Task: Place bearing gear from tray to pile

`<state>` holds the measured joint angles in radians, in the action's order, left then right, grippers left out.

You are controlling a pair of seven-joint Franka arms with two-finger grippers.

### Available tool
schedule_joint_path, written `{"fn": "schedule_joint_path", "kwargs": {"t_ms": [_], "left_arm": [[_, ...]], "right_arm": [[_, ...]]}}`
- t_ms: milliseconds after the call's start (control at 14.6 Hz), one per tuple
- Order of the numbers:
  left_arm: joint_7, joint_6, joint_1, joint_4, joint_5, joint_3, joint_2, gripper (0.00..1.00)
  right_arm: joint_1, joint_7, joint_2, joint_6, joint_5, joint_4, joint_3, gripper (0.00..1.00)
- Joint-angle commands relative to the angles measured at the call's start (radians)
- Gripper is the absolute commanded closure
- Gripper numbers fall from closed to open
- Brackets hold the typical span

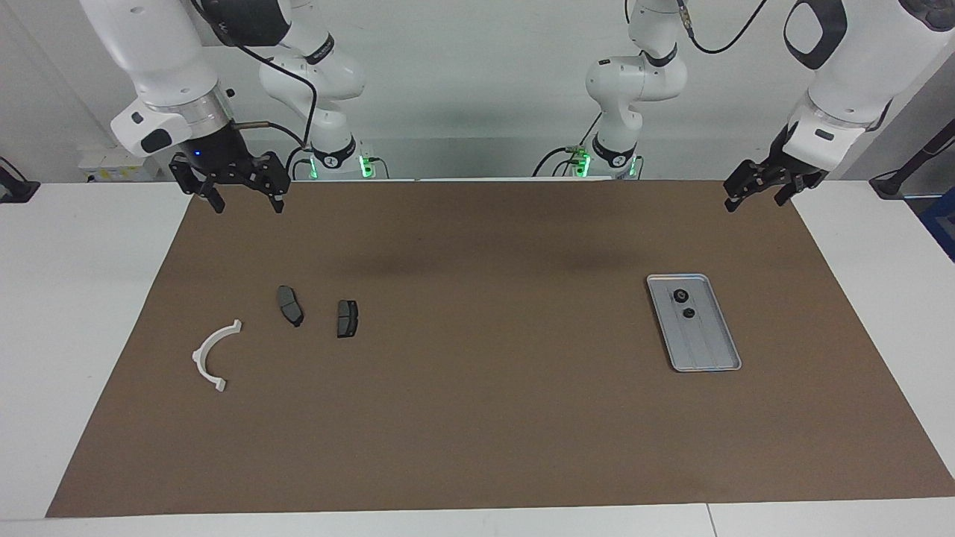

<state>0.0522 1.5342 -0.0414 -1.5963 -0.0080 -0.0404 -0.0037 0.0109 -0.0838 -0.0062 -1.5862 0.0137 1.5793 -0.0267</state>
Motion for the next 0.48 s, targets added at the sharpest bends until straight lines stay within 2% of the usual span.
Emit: {"fn": "schedule_joint_path", "kwargs": {"t_ms": [0,410], "left_arm": [[-0.056,-0.017,-0.003,0.022,-0.007,-0.003,0.01,0.0],[-0.057,-0.011,-0.005,-0.008,-0.006,-0.003,-0.001,0.0]], "right_arm": [[-0.009,-0.013,-0.017,0.008,-0.008,0.018,-0.007,0.0],[-0.009,-0.013,-0.017,0.006,-0.008,0.016,-0.006,0.0]]}}
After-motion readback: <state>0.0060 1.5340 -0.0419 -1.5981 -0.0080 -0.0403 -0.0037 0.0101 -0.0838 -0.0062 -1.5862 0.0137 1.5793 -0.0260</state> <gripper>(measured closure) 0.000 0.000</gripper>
